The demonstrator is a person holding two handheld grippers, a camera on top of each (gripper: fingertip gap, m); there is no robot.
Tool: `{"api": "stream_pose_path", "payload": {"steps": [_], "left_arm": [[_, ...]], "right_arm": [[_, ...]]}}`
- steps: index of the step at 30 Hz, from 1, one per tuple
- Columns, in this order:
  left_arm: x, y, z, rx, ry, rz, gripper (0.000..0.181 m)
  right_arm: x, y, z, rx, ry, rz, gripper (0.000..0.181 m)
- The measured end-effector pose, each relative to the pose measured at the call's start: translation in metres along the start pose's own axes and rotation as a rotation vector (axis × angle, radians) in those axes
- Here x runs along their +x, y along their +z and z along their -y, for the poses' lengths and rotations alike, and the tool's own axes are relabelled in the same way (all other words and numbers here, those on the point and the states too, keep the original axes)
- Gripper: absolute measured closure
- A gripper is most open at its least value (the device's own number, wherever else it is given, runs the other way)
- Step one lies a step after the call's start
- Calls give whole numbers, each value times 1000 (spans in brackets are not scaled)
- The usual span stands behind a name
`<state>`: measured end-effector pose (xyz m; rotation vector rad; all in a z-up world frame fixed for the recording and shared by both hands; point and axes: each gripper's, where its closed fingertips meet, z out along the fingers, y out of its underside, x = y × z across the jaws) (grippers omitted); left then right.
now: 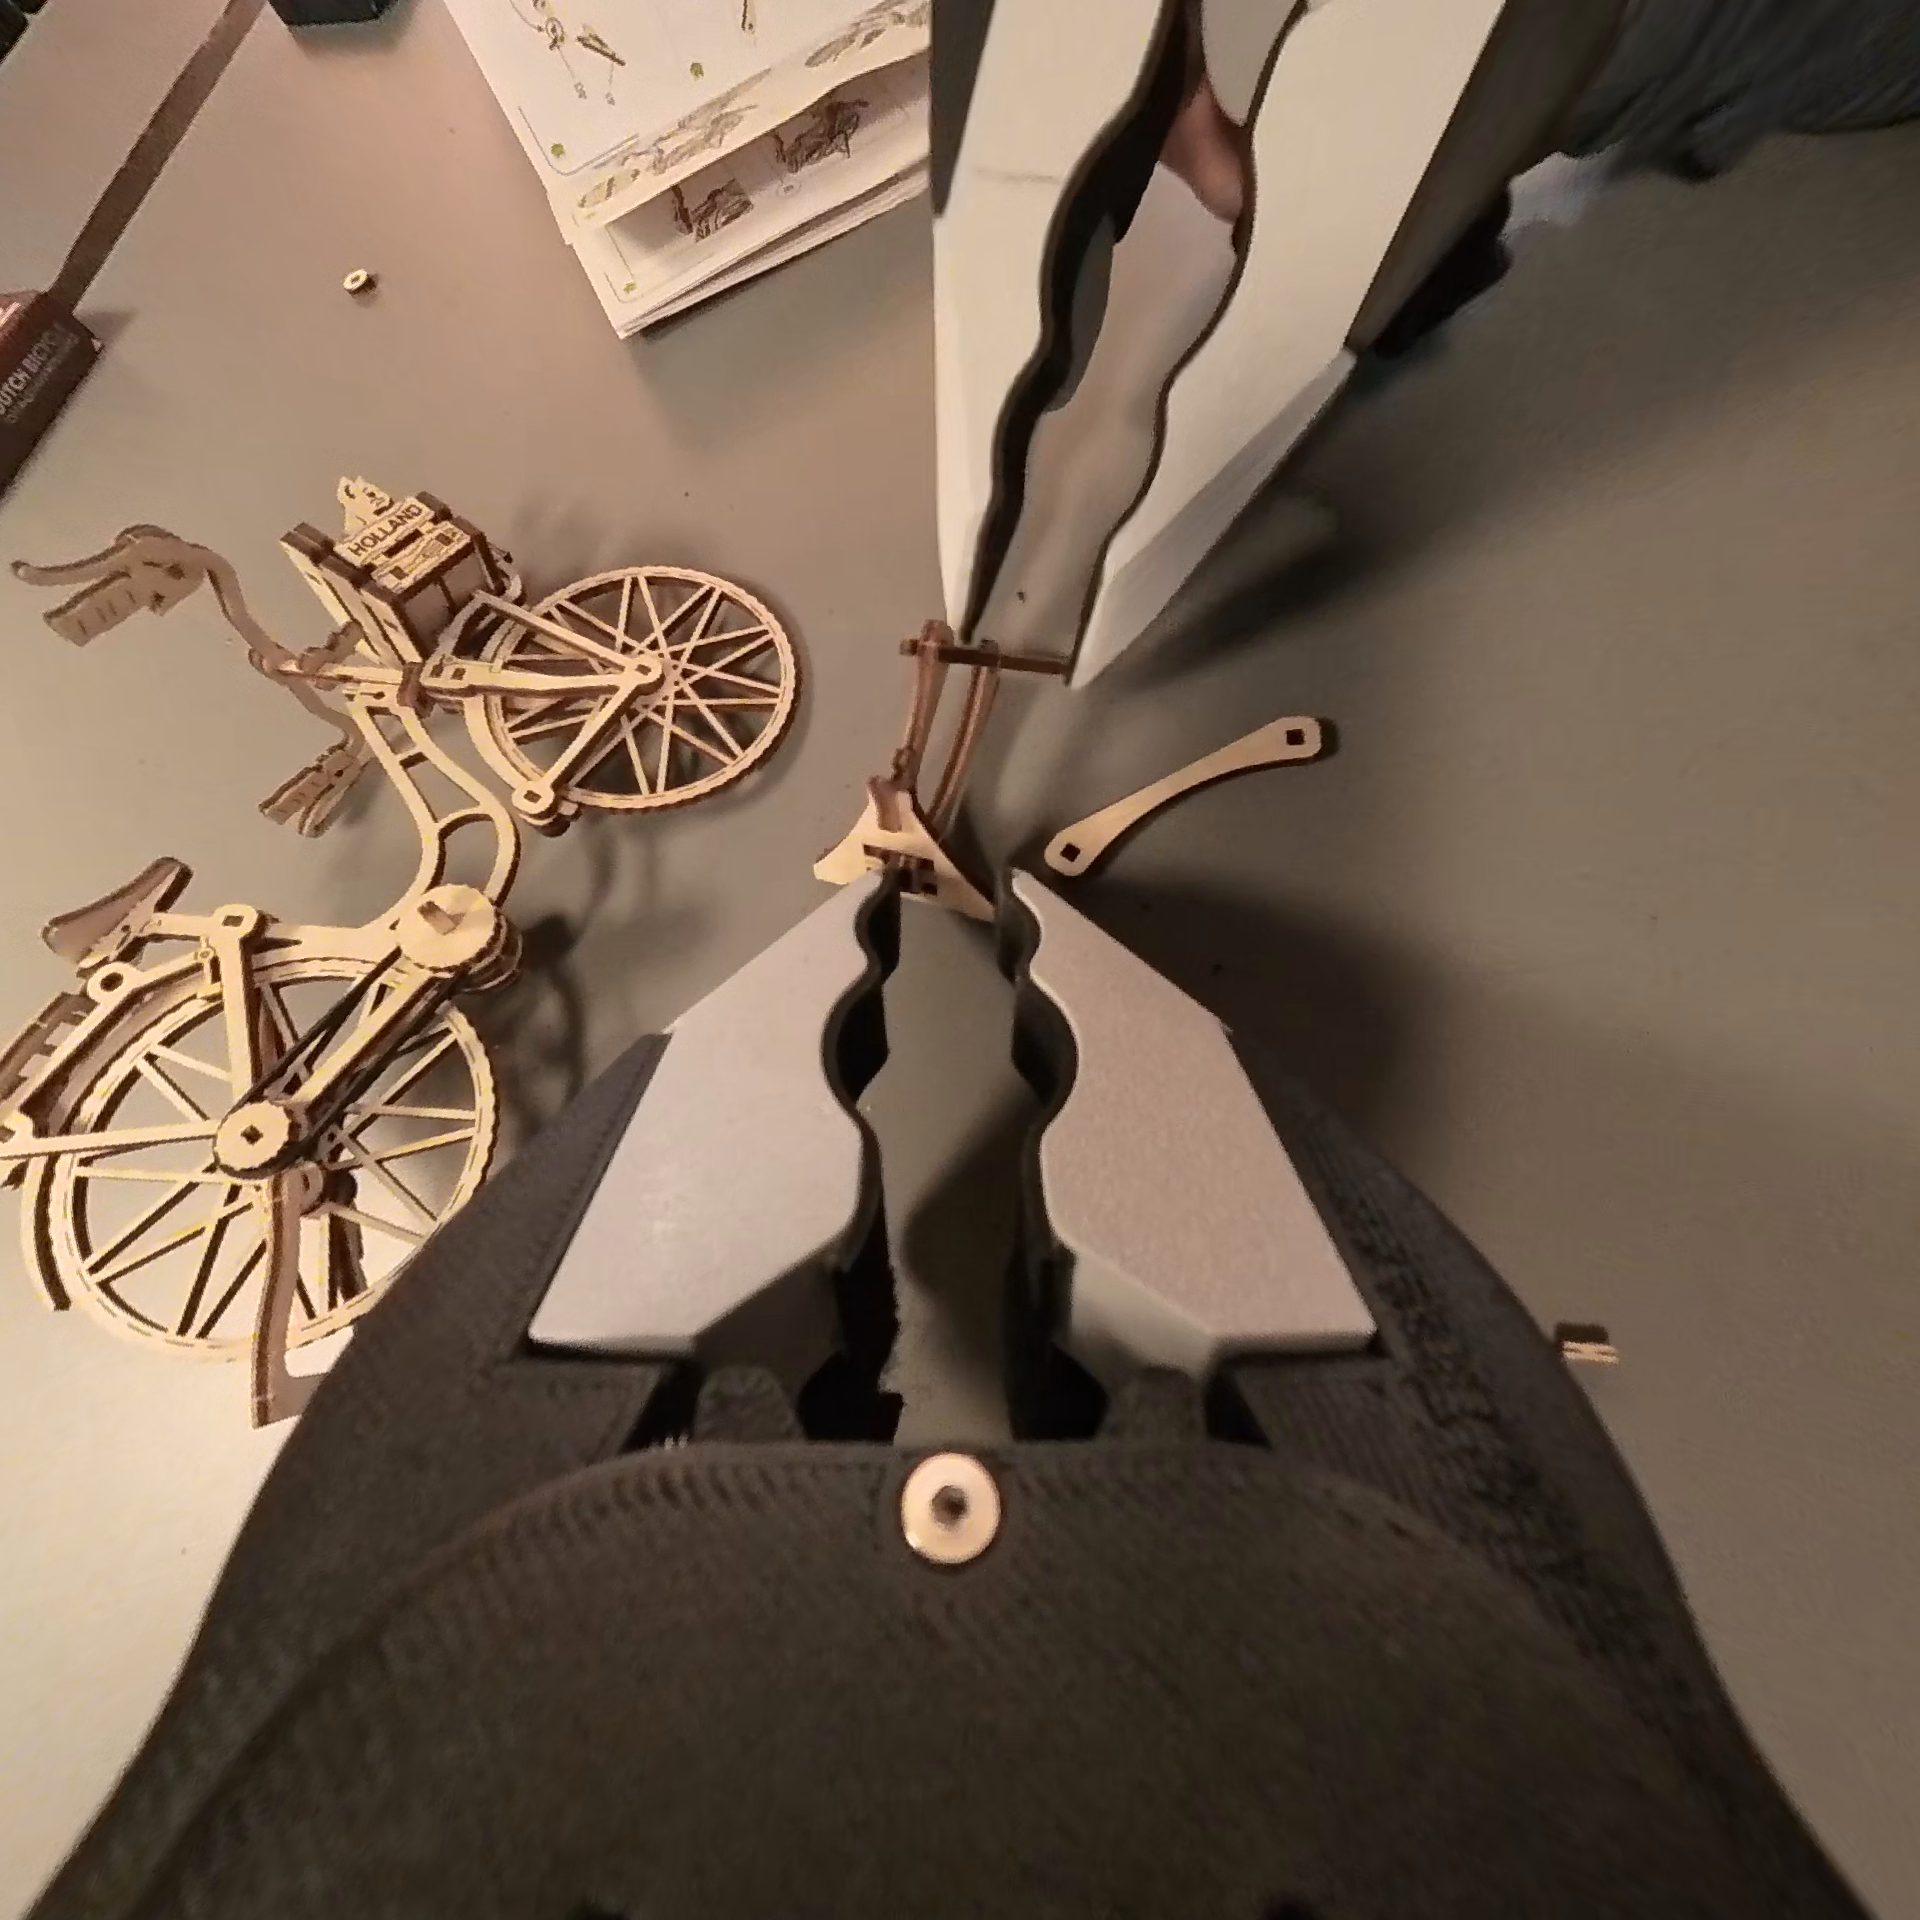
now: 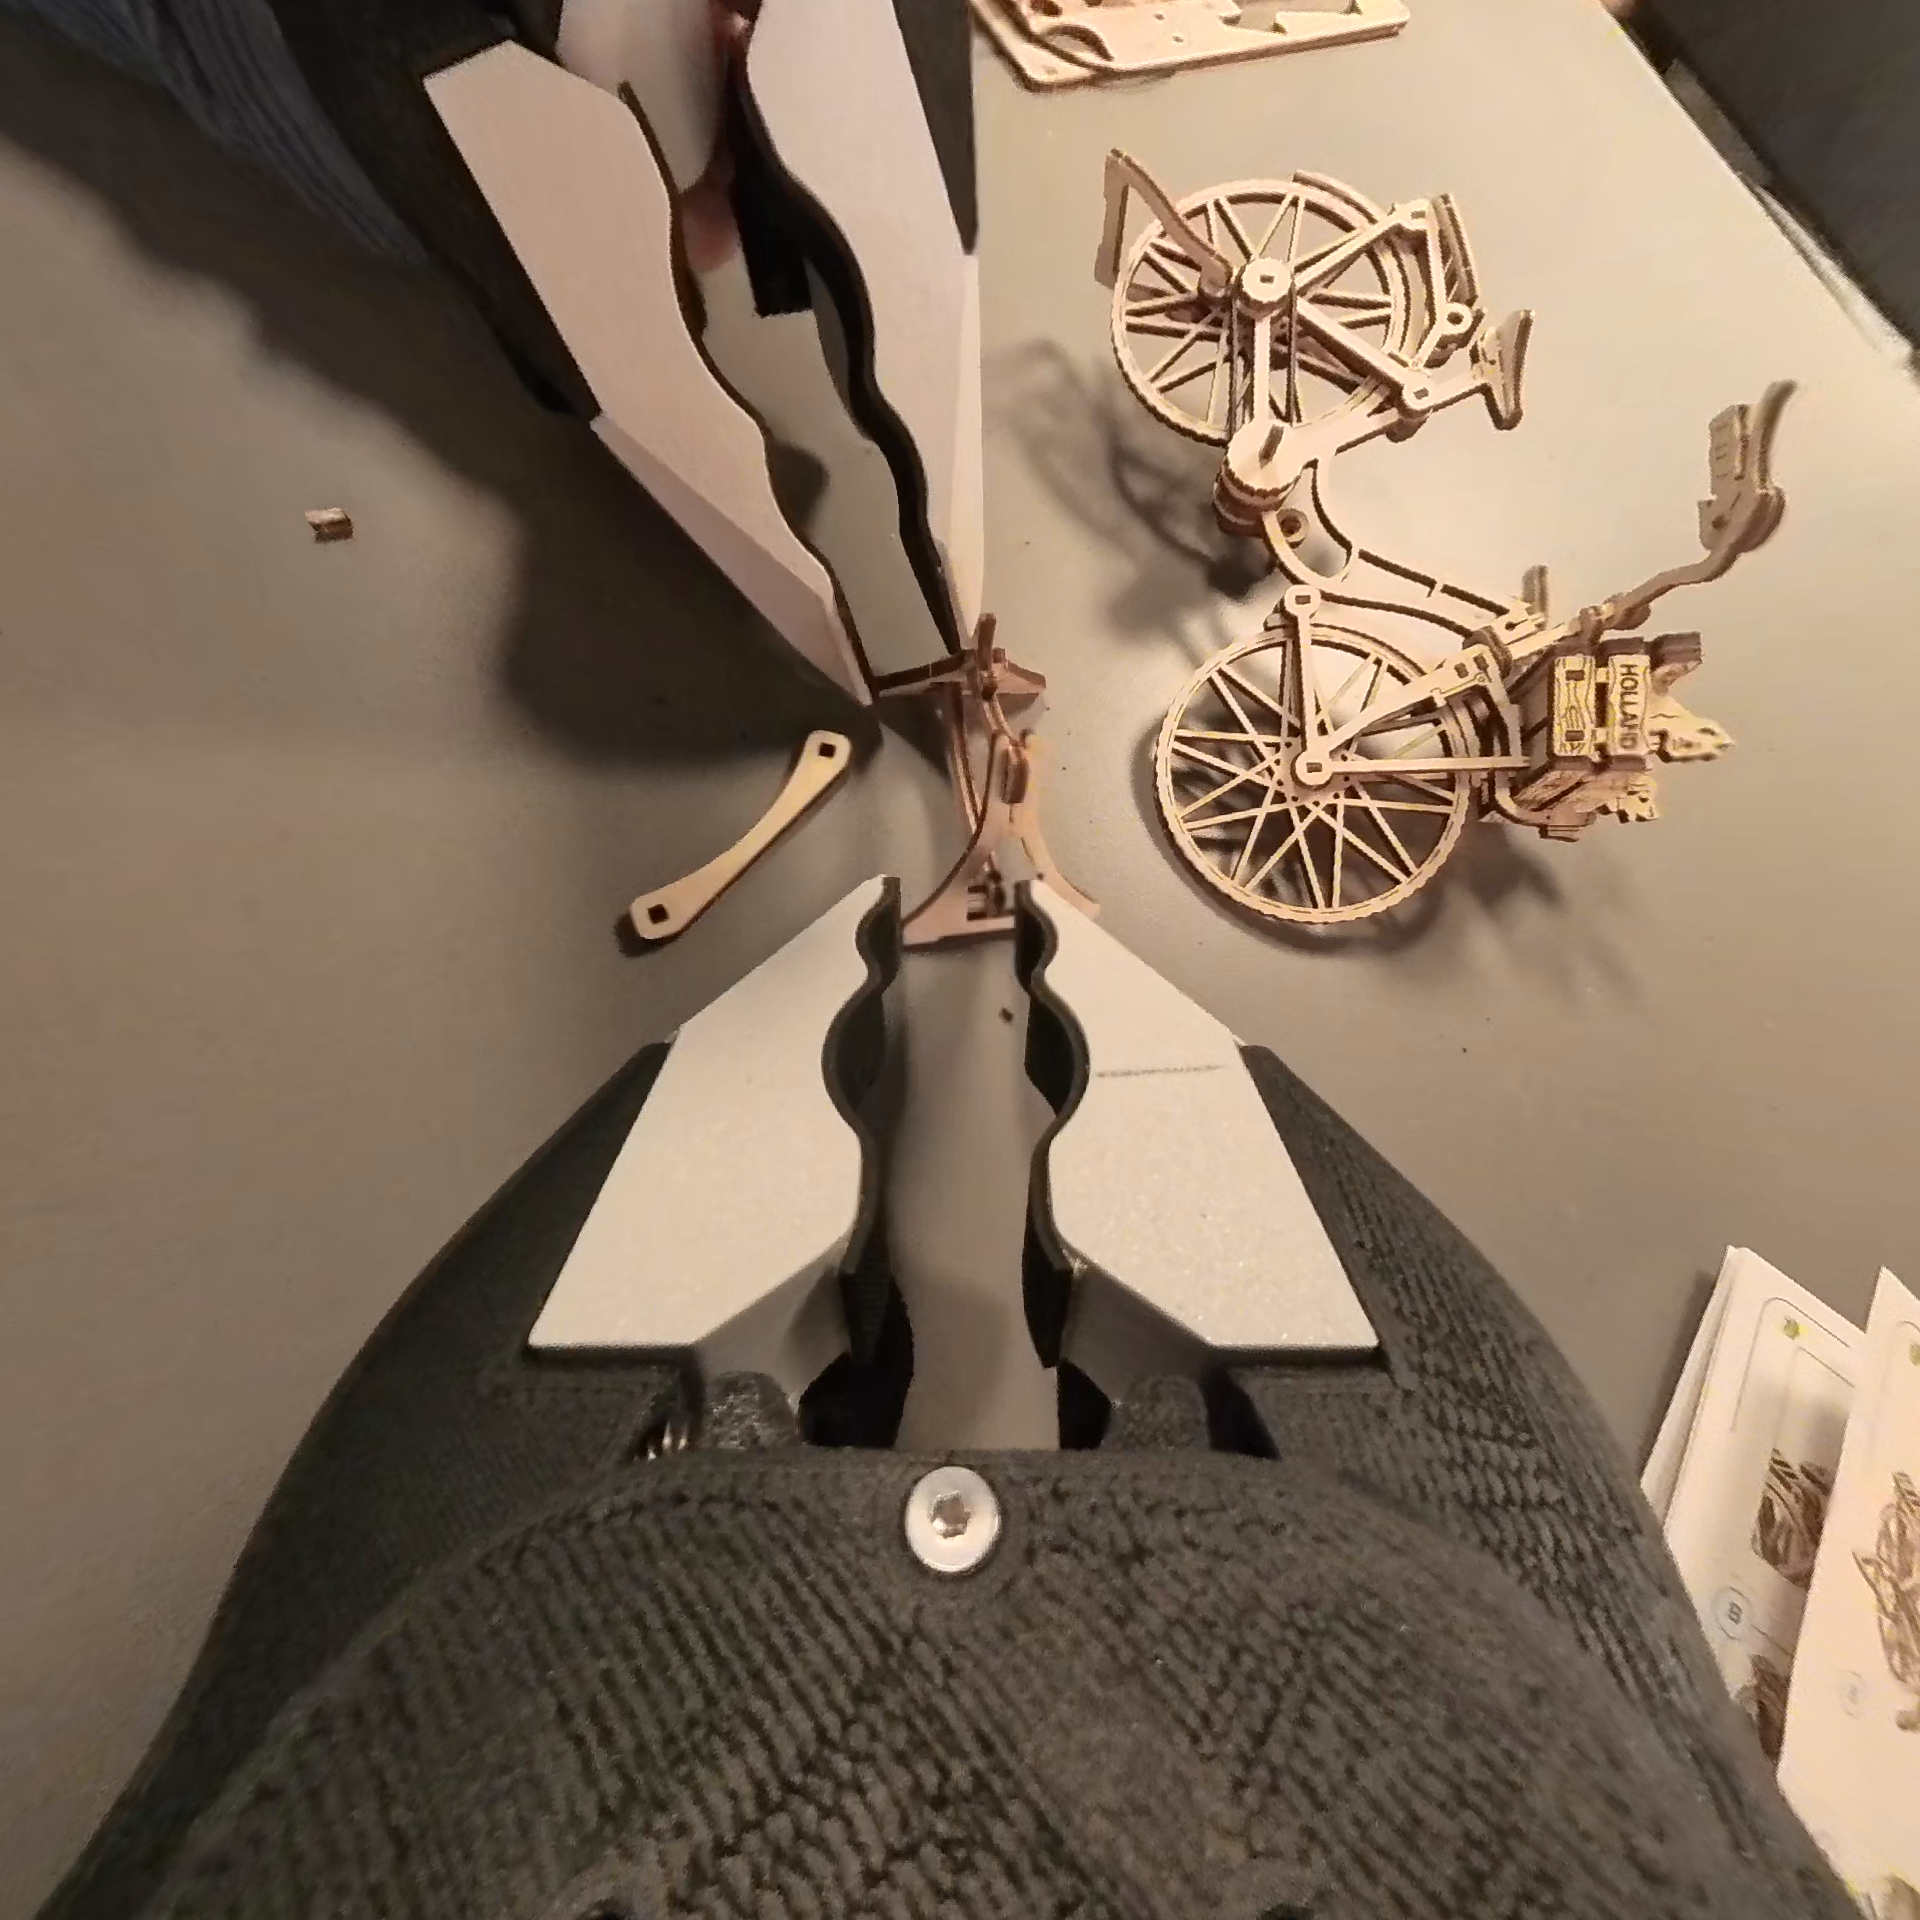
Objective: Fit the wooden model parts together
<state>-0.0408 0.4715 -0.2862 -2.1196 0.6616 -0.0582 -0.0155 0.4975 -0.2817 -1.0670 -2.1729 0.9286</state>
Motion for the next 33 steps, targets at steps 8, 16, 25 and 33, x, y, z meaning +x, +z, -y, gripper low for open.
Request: {"api": "stream_pose_path", "payload": {"steps": [8, 16, 25, 33], "left_arm": [[1, 0, 0, -1, -4, -9, 163], [1, 0, 0, -1, -4, -10, 163], [1, 0, 0, -1, -6, -11, 163], [1, 0, 0, -1, -5, -11, 163]], "right_arm": [[2, -13, -2, 19, 56, 54, 175], [-6, -4, -7, -19, 47, 86, 175], [-8, -1, -8, -24, 40, 93, 175], [1, -9, 2, 47, 64, 52, 156]]}}
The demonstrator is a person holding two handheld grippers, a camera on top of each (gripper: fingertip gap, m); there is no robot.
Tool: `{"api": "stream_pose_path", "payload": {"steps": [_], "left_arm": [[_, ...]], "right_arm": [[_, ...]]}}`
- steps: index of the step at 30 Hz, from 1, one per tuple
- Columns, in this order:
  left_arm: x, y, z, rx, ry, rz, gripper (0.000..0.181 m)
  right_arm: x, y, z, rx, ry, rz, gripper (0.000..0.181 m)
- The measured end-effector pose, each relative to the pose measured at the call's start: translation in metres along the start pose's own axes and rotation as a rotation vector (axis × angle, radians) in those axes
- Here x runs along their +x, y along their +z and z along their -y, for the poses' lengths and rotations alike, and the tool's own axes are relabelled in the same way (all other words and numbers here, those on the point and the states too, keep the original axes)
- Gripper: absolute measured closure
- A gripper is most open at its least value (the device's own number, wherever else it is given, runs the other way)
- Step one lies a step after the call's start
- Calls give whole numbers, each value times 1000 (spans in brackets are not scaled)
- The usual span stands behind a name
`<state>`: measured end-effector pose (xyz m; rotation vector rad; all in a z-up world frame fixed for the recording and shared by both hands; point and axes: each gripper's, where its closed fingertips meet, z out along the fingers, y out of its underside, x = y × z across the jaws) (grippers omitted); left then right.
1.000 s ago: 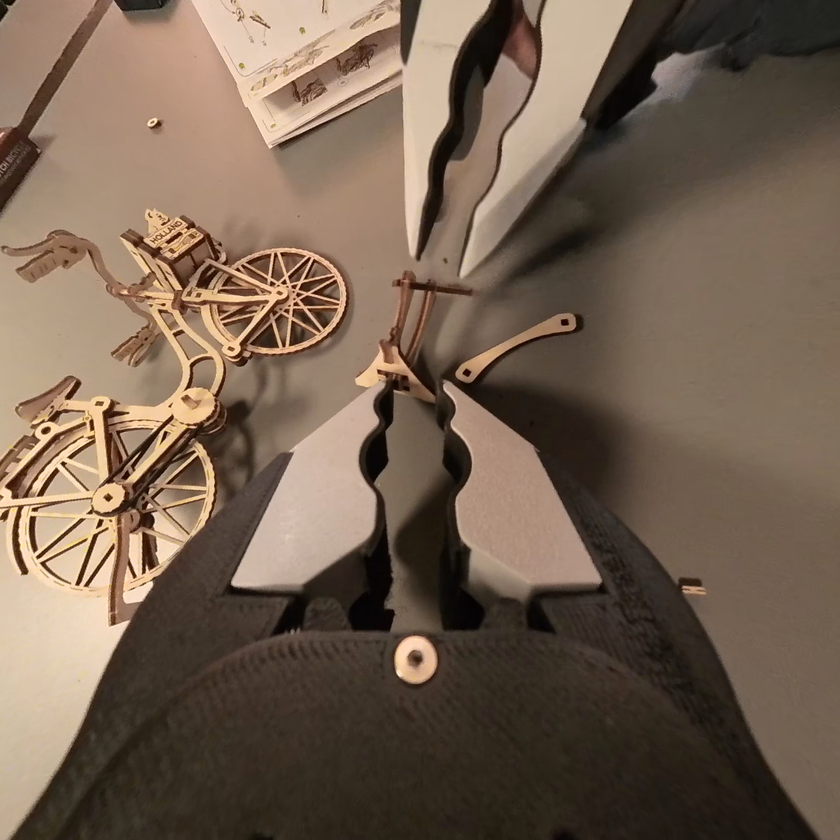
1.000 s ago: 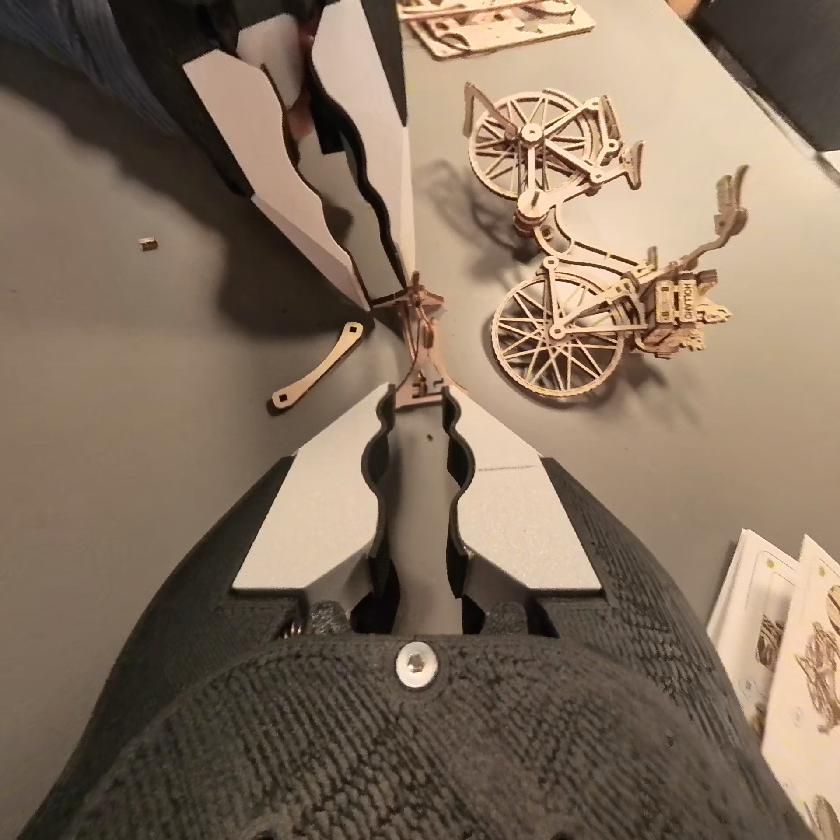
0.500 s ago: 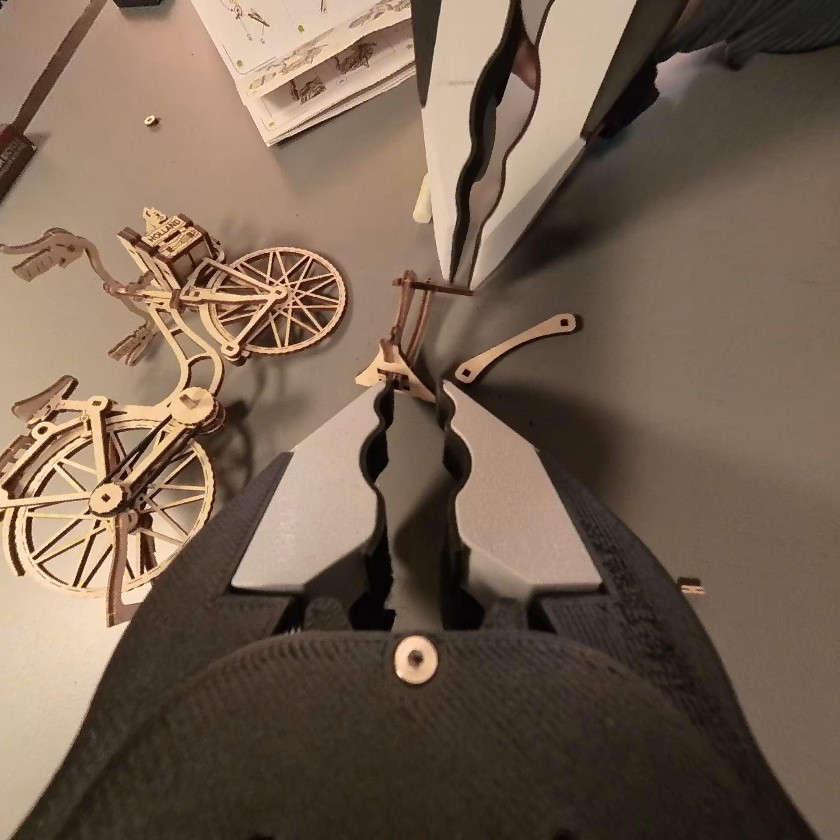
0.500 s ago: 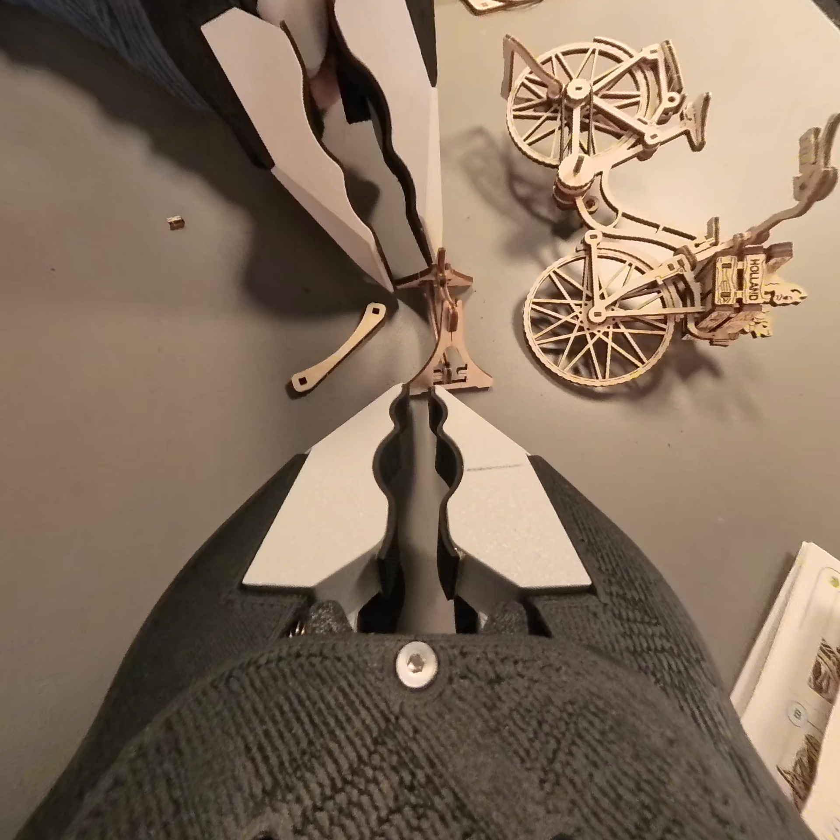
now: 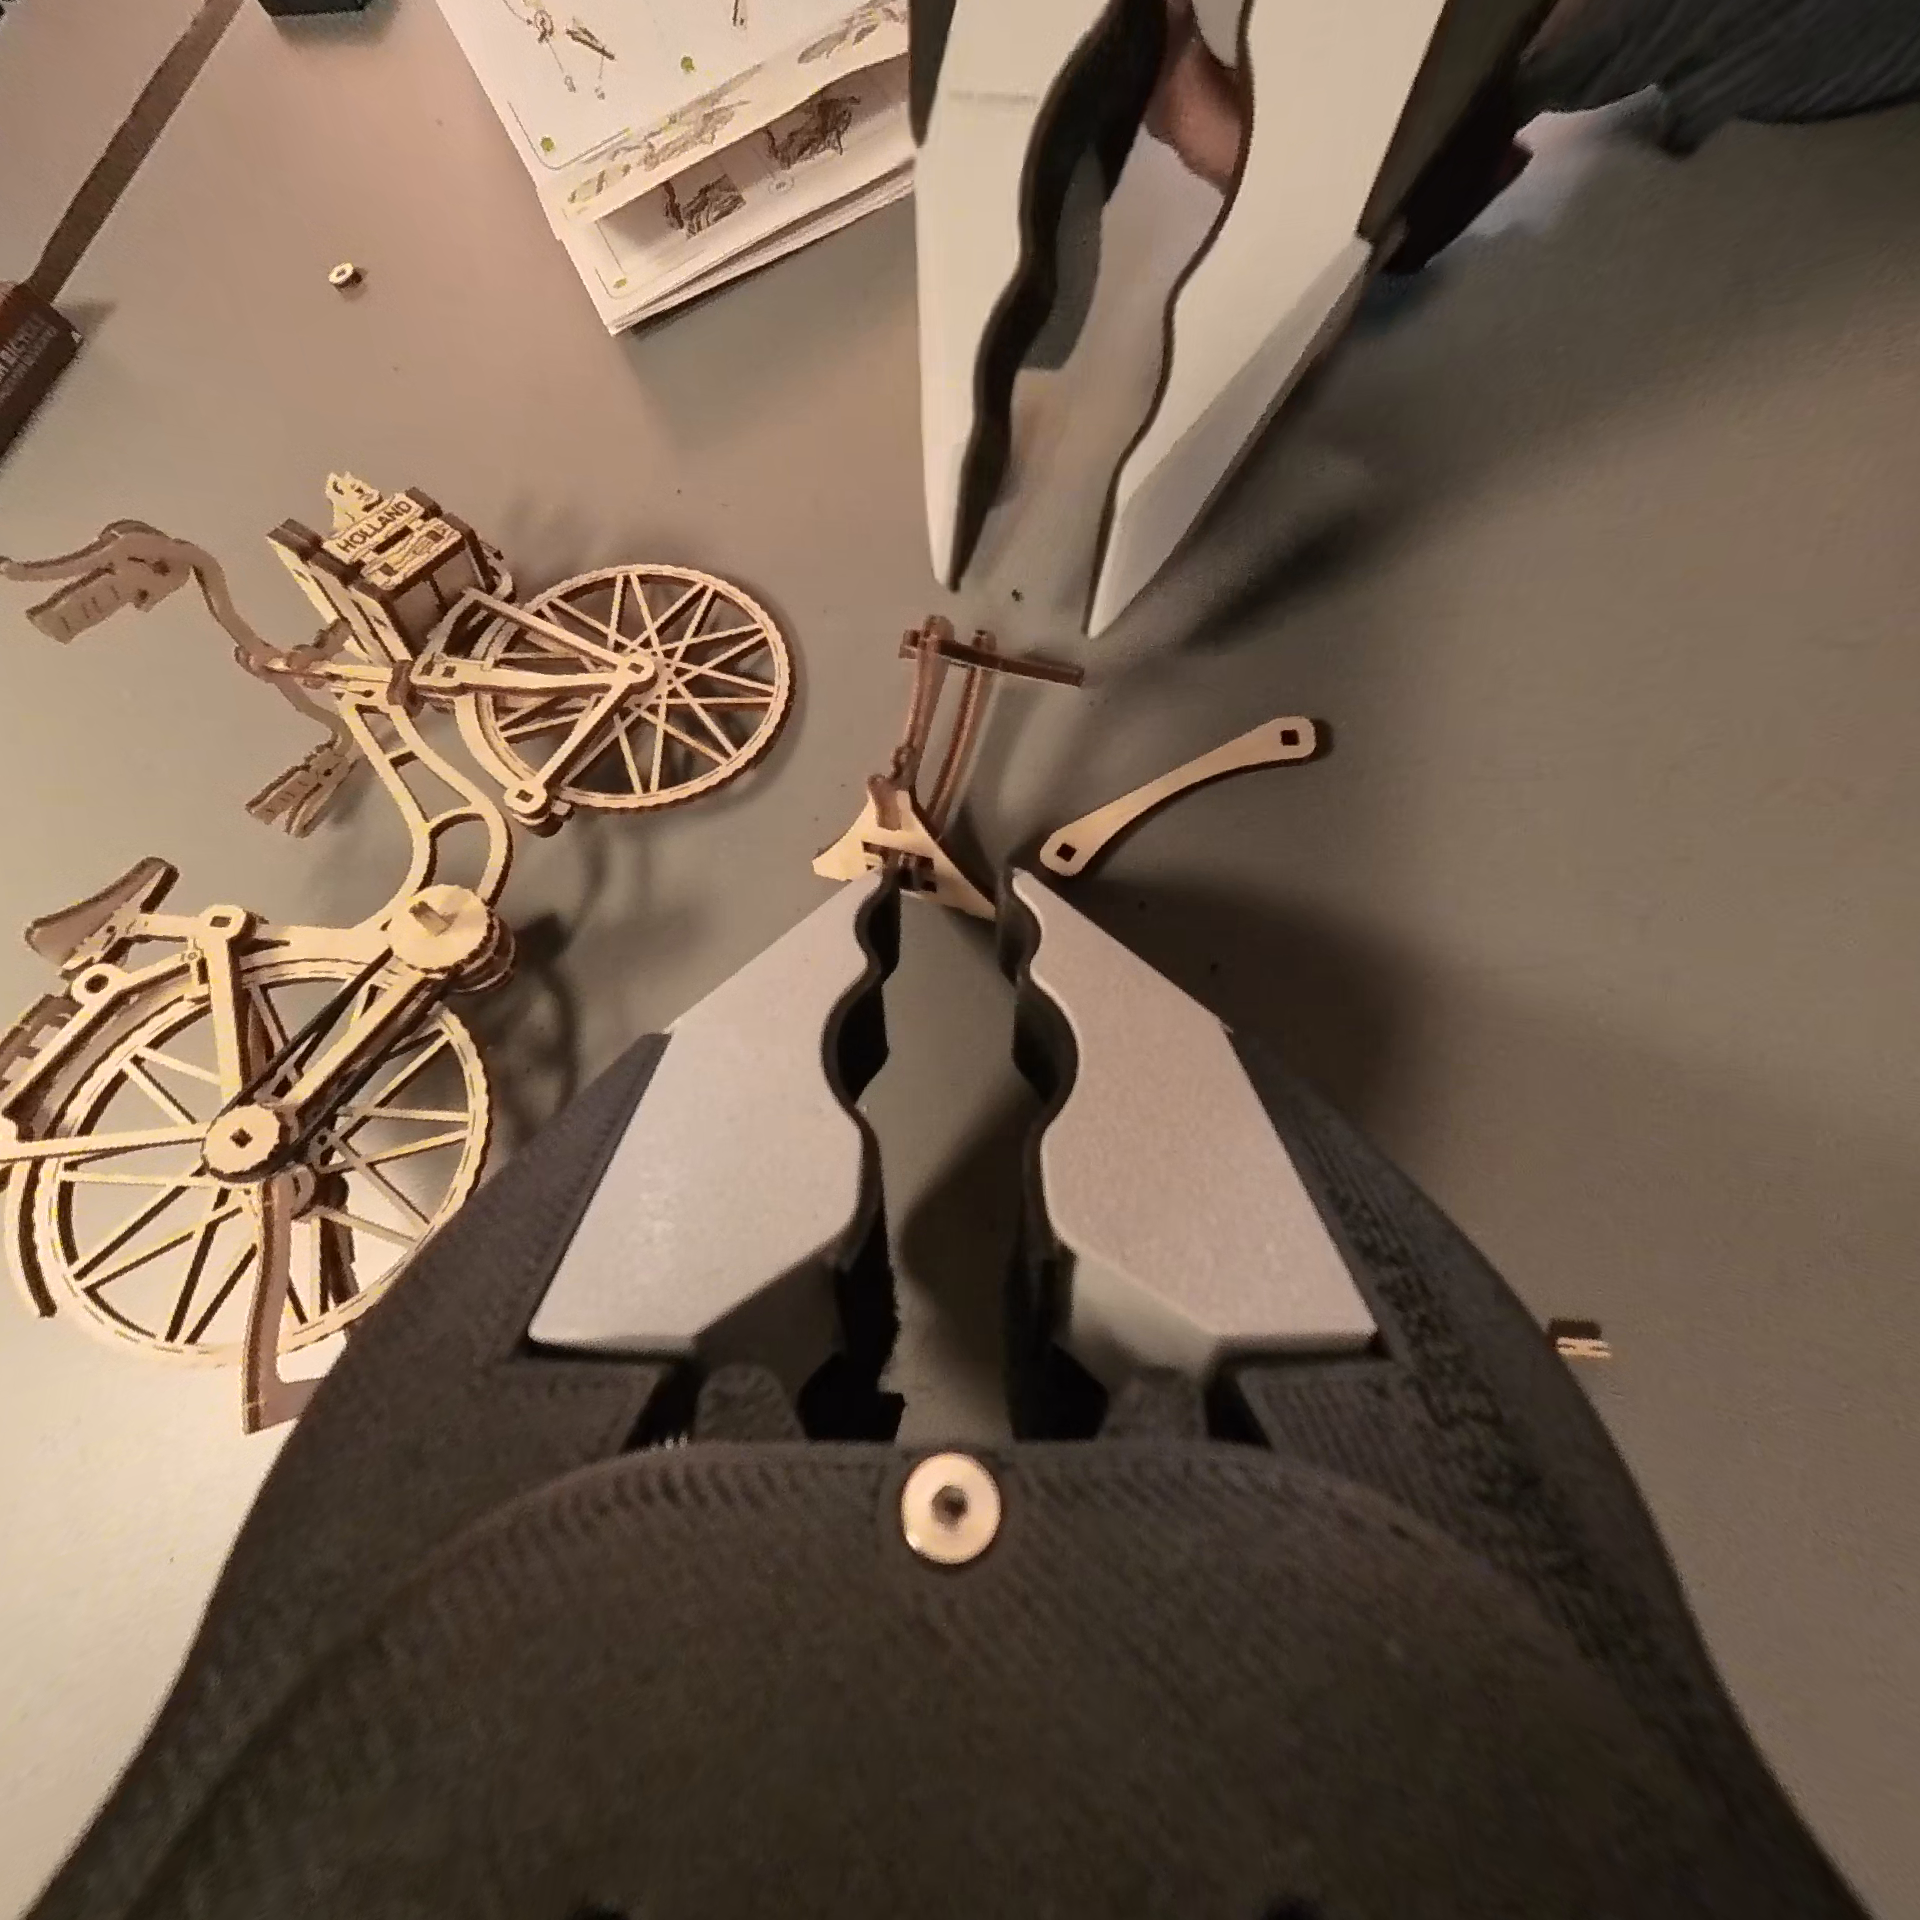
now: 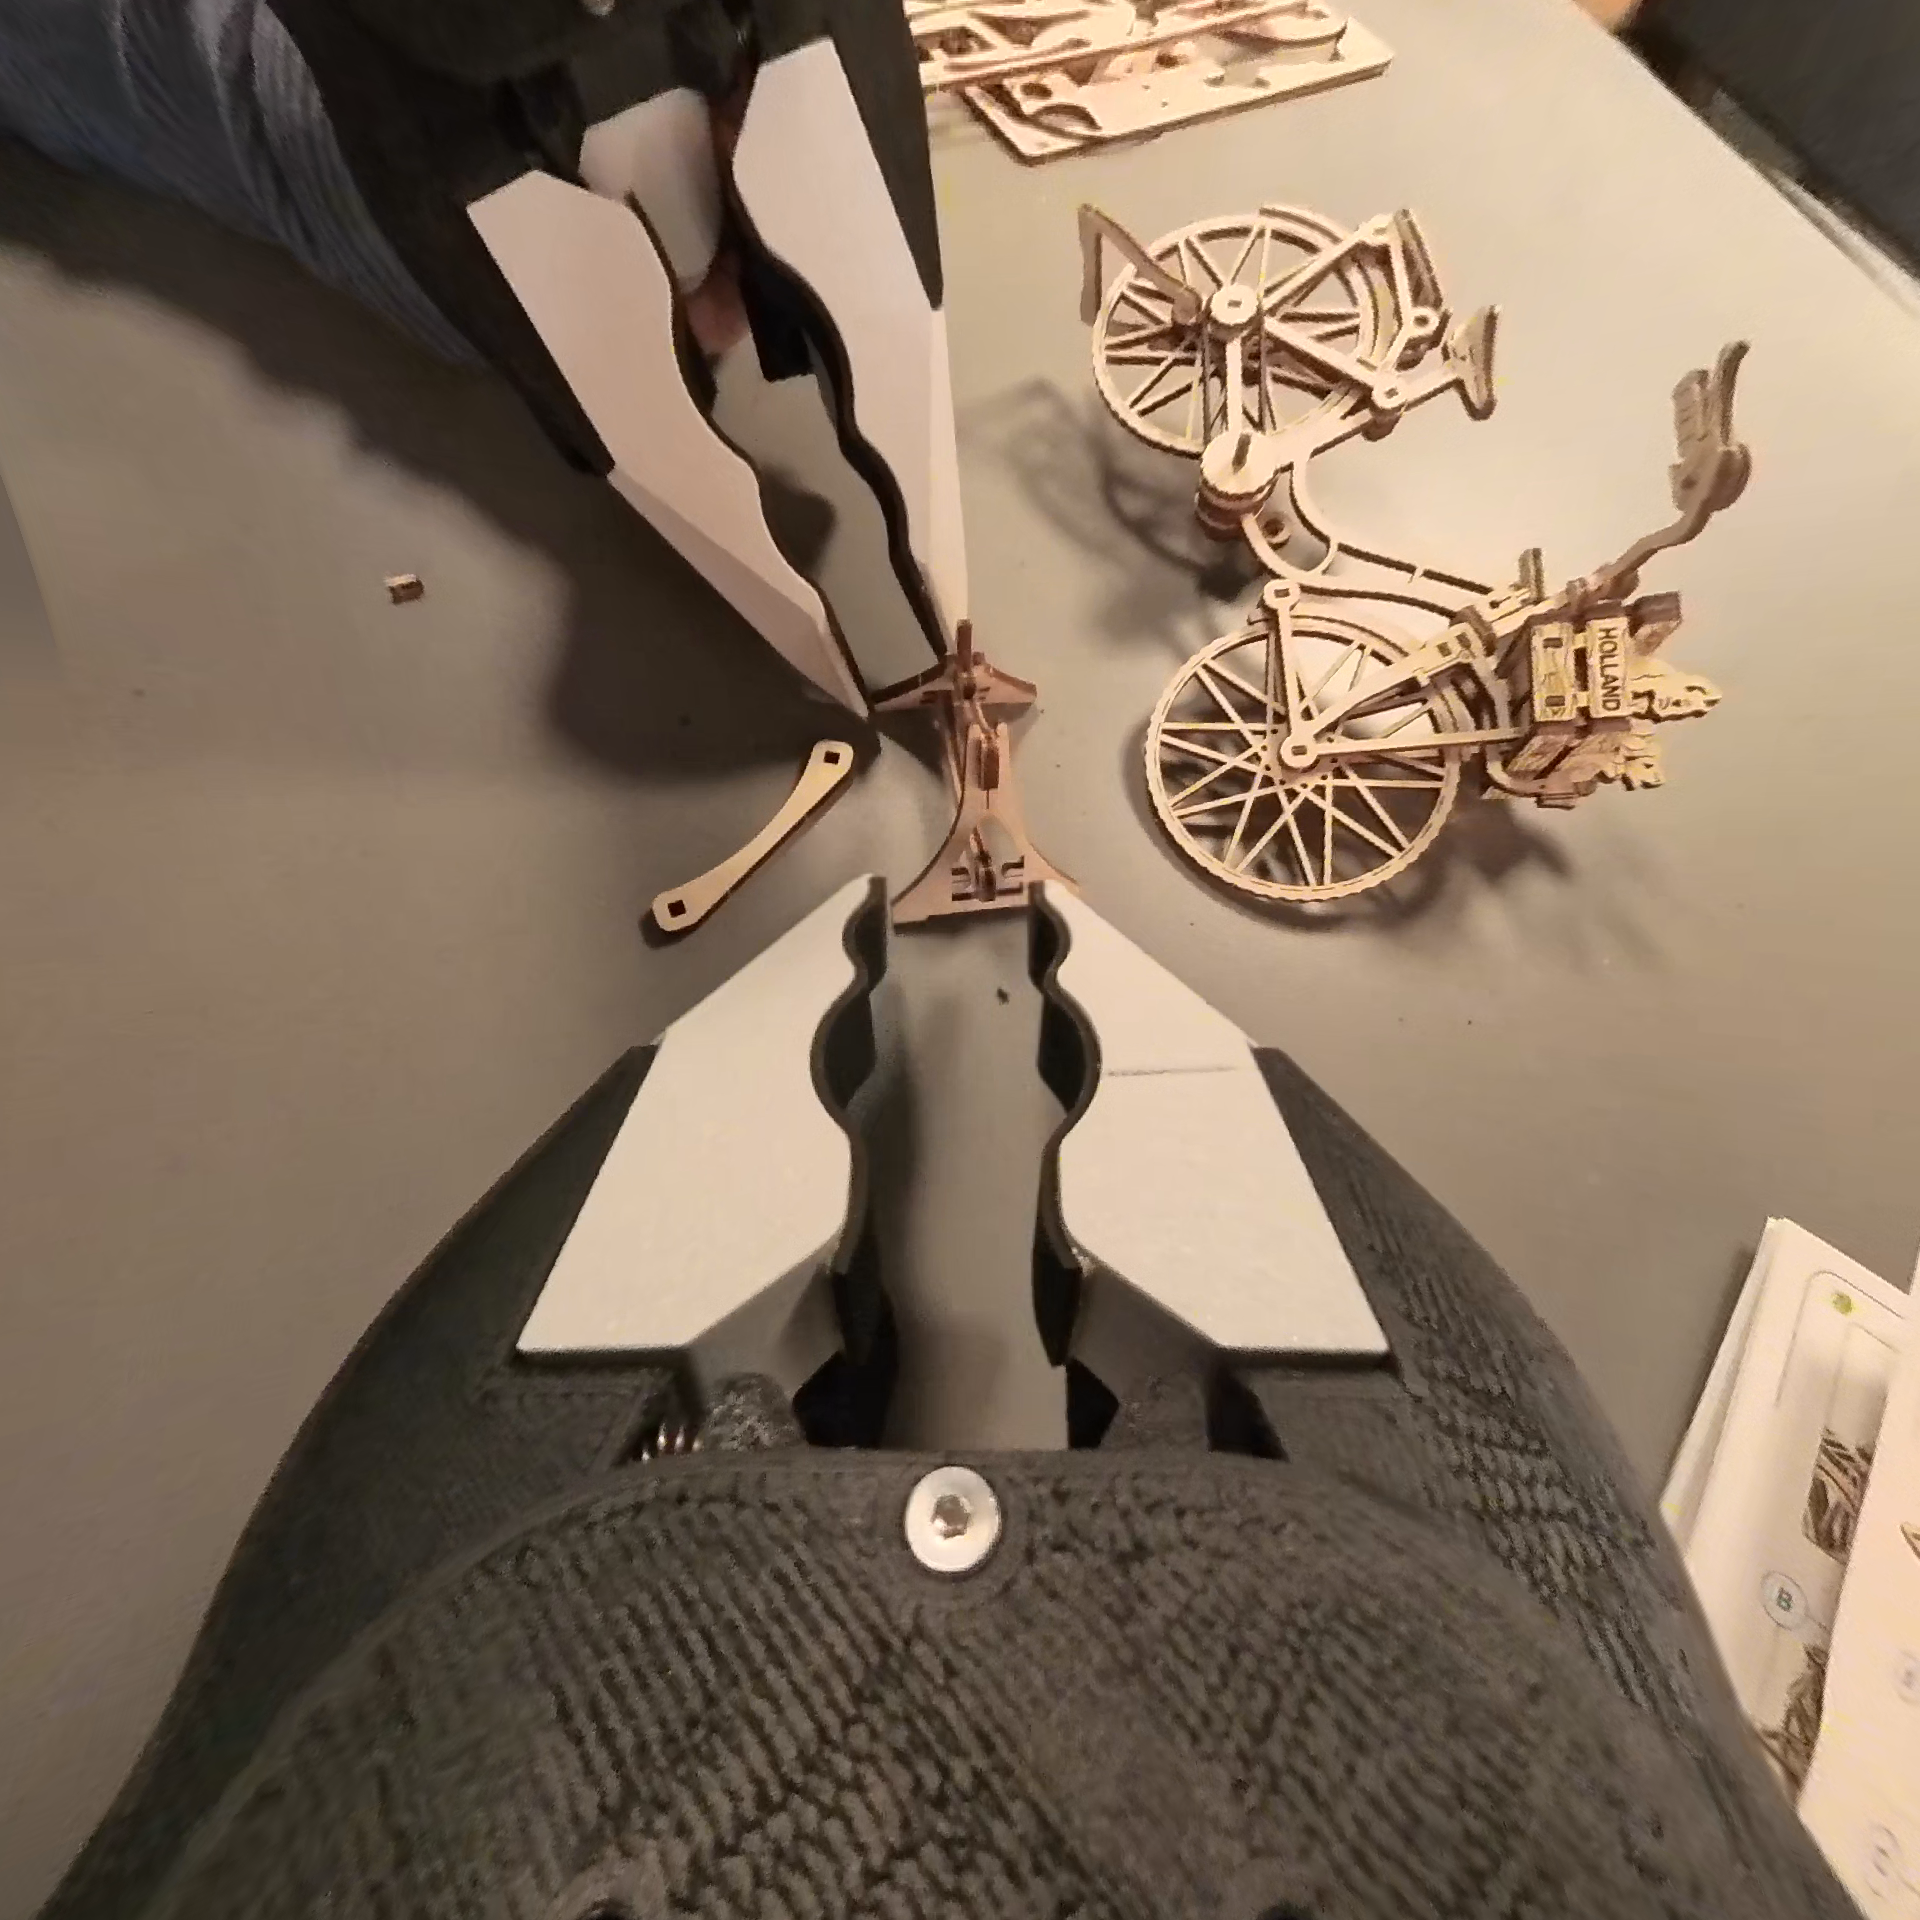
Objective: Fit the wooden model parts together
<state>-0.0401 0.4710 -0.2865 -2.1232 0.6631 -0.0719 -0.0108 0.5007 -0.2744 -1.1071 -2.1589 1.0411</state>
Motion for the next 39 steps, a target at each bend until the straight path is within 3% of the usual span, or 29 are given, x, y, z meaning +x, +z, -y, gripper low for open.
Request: {"api": "stream_pose_path", "payload": {"steps": [39], "left_arm": [[0, 0, 0, 1, 3, -2, 164]], "right_arm": [[-4, 10, -6, -65, -132, -47, 163]]}}
